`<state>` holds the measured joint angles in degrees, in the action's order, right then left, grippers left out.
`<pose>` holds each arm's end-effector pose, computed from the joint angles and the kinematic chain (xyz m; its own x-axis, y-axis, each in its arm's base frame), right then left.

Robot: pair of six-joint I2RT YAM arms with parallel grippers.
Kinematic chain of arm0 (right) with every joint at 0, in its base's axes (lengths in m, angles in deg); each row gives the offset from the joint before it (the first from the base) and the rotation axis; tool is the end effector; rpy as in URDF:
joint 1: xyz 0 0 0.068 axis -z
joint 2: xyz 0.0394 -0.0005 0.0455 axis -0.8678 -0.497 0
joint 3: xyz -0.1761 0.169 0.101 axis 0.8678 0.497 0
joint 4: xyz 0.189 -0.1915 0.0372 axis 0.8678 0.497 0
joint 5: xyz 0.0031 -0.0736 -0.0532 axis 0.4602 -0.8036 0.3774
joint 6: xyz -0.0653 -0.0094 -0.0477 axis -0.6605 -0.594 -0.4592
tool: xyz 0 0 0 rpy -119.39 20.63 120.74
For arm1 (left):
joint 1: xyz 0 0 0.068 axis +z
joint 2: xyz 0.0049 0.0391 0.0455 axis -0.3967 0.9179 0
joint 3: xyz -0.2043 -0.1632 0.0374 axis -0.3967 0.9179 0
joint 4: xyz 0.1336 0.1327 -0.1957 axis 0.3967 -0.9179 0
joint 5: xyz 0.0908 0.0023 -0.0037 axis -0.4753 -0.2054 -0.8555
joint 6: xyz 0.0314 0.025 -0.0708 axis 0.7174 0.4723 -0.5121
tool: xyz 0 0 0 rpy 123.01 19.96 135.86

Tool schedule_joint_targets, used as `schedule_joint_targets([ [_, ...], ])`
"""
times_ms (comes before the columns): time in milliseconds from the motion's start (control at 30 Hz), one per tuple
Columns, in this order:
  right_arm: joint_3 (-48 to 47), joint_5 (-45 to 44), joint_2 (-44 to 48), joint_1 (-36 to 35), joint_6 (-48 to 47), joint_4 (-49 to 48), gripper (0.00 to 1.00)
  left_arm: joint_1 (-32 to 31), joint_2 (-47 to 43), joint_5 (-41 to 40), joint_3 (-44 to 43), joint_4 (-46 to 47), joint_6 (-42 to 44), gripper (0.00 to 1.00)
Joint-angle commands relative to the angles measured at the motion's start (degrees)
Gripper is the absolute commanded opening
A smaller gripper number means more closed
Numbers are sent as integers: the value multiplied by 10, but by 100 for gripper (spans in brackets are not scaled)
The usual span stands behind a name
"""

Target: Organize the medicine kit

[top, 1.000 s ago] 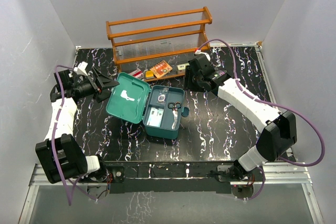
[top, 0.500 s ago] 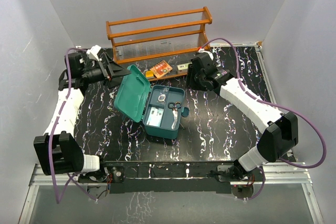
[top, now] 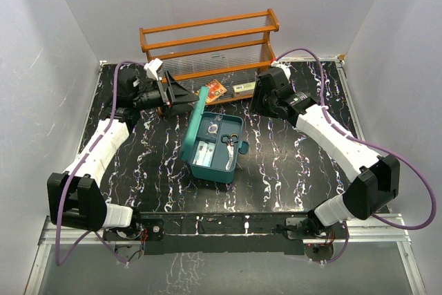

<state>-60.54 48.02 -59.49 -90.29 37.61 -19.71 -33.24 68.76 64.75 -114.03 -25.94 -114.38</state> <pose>0.3059 0.1600 0.3038 -0.7272 0.2399 -0.6432 0.0750 0.9591 0.2729 0.3217 -0.1154 0.3257 -0.8374 -0.3052 -0.4535 0.3786 0.2746 -0.8839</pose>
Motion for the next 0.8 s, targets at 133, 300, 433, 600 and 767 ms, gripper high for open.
schedule_joint_targets([
  [133, 14, -32, 60, 7, 11, -42, 44, -33, 31, 13, -24, 30, -26, 87],
  [300, 39, 75, 74, 8, -34, -113, 45, -34, 48, 12, -51, 6, -6, 85],
  [433, 53, 141, 68, 7, -41, -145, 47, -34, 56, -75, -92, -122, 89, 84],
  [600, 54, 166, 36, 7, -40, -133, 48, -34, 73, -178, -116, -242, 184, 83],
  [767, 57, 195, 0, 8, -43, -117, 52, -34, 99, -145, -93, -281, 214, 79],
])
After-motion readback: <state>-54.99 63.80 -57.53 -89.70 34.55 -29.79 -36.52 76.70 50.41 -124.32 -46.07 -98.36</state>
